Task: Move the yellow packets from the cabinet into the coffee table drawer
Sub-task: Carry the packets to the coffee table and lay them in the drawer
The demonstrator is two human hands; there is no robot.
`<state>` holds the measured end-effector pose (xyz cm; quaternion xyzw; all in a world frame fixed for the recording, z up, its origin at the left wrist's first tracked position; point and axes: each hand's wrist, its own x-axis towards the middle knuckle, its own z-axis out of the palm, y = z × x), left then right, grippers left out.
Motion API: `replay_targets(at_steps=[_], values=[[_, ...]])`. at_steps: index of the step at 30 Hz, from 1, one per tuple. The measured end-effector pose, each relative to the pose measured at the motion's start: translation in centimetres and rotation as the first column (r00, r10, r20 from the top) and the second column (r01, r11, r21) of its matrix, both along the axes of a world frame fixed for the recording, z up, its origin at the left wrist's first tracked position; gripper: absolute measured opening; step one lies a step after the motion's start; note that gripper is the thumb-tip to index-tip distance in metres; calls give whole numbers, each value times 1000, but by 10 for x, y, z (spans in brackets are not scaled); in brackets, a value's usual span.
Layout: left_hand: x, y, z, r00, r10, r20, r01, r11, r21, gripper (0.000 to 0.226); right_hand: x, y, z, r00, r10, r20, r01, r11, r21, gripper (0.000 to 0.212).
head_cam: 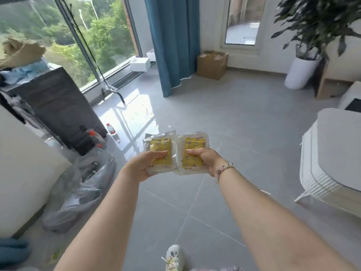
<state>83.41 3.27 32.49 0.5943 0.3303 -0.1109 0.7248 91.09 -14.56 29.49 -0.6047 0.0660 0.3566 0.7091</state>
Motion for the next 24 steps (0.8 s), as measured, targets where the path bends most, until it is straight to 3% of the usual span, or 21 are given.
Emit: replay_targets(at_steps=[4,9,12,16,18,24], values=[[70,-62,-5,977,-205,-52,205,979,-7,7,27,-66,-10,978,-209,-25,209,978,-10,9],[154,-144,-20,872,-482,-88,480,876,-40,29,64,-153,-33,867,-495,-60,493,869,-40,20],[187,-177,-25,831,-551,-75,547,834,-68,29,72,-184,-36,829,-555,-68,550,831,-82,28],[252,-254,-23,656,-751,-79,745,661,-94,18,98,-250,-34,669,-742,-37,736,669,-107,18],[268,-281,-22,621,-781,-64,777,624,-82,15,101,-270,-32,621,-783,-32,775,620,-124,15],[302,-401,-32,345,-938,-43,936,347,-54,10,76,-352,-36,290,-957,-15,947,290,-137,19]])
